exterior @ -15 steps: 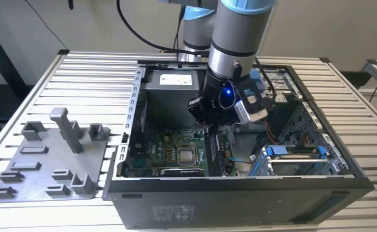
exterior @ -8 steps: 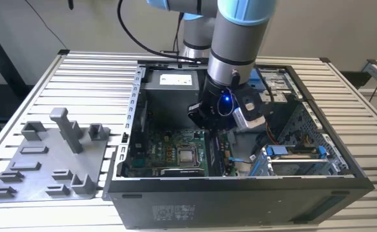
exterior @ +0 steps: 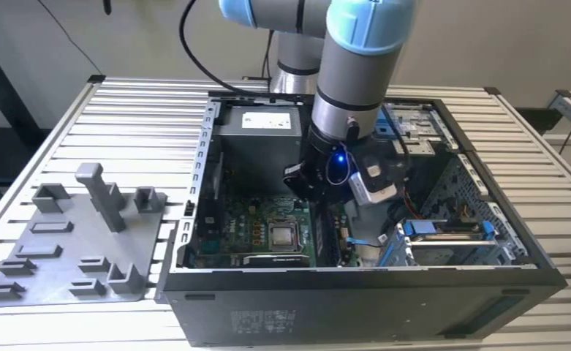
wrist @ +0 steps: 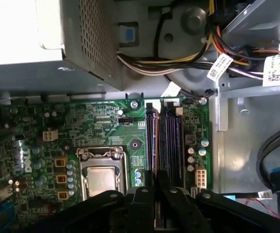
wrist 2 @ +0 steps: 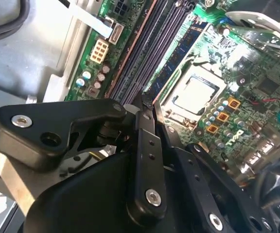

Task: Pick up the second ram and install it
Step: 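Insert the second ram into the second slot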

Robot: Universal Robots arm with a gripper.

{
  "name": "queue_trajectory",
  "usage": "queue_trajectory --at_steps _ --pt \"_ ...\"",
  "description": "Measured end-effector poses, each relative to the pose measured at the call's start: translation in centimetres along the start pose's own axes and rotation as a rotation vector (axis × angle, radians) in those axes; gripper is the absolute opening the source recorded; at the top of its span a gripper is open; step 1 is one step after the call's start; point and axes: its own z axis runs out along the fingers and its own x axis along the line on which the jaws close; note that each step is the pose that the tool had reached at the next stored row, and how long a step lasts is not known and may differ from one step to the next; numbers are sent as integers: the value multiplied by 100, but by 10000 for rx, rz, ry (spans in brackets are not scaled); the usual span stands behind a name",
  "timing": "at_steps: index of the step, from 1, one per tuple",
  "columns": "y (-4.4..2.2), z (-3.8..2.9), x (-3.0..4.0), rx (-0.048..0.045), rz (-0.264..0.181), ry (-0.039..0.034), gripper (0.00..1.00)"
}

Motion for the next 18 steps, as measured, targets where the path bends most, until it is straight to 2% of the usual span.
queue_trajectory --at_steps 7,18 --pt "-5 106 -1 0 2 8 14" --pt "-60 119 -34 13 0 62 14"
